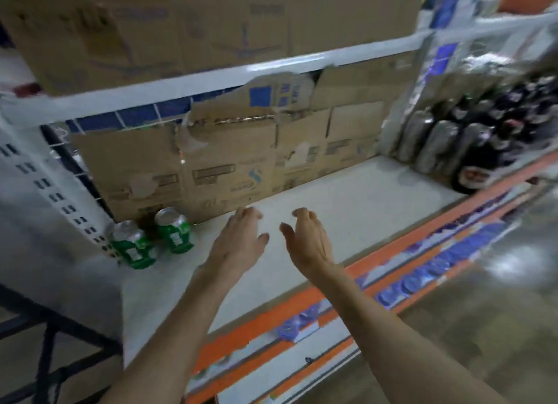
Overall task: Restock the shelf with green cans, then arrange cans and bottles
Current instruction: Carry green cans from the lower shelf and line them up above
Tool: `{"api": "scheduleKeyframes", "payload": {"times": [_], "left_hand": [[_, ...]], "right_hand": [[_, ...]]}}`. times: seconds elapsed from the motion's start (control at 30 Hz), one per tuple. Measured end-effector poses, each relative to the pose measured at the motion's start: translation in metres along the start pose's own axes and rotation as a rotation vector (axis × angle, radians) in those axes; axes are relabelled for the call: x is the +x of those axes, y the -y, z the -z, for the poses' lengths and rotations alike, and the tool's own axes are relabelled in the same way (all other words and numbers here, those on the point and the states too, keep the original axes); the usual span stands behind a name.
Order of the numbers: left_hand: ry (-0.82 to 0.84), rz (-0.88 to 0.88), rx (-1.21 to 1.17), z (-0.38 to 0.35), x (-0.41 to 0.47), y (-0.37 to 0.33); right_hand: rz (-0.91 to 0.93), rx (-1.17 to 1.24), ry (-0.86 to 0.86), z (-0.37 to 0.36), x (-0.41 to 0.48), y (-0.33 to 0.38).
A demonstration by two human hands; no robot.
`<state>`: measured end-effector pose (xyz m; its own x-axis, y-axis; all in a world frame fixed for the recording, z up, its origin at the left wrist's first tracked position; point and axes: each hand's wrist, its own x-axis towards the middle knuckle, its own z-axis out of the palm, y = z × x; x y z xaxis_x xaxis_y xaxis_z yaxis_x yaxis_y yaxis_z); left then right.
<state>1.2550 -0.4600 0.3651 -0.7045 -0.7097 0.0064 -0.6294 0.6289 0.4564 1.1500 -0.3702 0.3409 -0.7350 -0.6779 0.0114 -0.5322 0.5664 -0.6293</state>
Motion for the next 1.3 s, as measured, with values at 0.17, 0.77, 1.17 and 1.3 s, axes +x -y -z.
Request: {"api": "scheduleKeyframes", "payload": {"times": [0.17, 0.77, 1.17, 1.3], "left_hand": [[0.114, -0.305, 0.006, -0.031, 0.024, -0.193], [0.35, -0.892, 0.035, -0.187, -0.086, -0.634], [0.358, -0.866, -0.028, -0.297, 0.045, -0.813], [0.381, -0.839, -0.004, -0.325, 0.092, -0.876]], "right_hand": [[-0.112, -0.069, -0.251, 0.172, -0.019, -0.073], [-0.541, -0.176, -0.651, 0.492, -0.178, -0.382], [-0.556, -0.206, -0.61, 0.604, -0.047, -0.557], [-0.524, -0.22, -0.599, 0.652, 0.007, -0.606]]}}
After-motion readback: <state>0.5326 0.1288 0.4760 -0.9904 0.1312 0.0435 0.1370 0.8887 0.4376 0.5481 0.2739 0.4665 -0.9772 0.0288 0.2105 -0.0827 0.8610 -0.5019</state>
